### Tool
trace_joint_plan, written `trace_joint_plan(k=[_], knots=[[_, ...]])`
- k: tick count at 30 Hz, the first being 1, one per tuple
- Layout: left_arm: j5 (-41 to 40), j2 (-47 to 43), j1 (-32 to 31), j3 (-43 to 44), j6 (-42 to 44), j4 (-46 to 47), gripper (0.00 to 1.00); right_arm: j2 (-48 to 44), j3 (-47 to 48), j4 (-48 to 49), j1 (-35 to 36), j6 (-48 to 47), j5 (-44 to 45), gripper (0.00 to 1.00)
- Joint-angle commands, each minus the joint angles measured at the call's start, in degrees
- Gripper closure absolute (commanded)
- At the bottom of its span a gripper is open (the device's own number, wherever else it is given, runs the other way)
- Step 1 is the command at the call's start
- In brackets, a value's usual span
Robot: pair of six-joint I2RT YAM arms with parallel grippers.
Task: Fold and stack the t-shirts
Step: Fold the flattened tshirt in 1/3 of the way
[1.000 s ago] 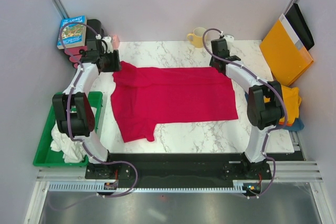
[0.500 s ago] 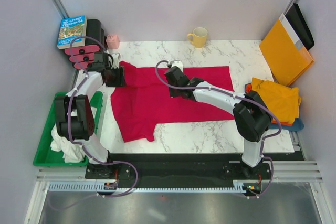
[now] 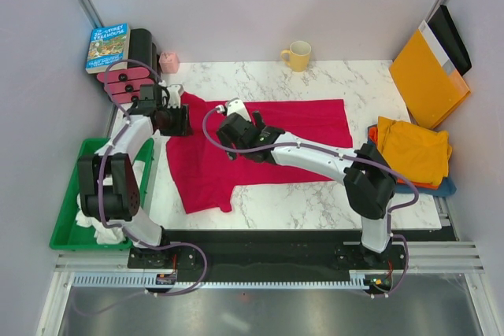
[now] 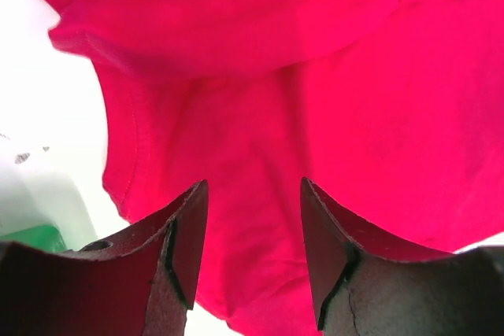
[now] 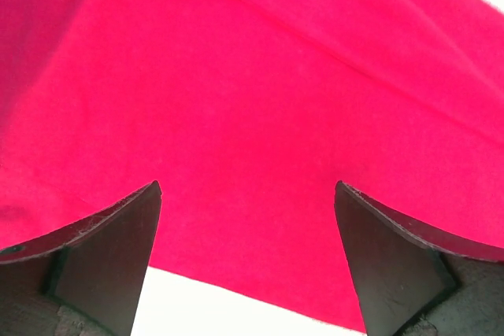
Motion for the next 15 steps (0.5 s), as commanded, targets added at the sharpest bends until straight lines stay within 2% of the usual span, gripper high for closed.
trace_joint_plan(k=[1,9,11,15], knots=[[2.4,-5.2,0.8,-2.0,1.0,1.1,0.42,-2.8,-2.3,6.6,-0.6,-3.6,3.8,0.02],[-2.8,-13.3,1.5,-4.0,5.8,0.4,0.4,-3.4,-2.0,4.6,0.9,-0.4,14.1,0.02],[-0.7,-14.3,3.3,-6.5,5.7,4.9,0.38,-6.7,-4.1,4.7,0.9,2.5,13.4,0.02],[9.1,-15.4,12.3,-11.2,0.0,15.6,0.37,-14.9,-10.8,9.5,1.7,6.2,11.3,0.02]])
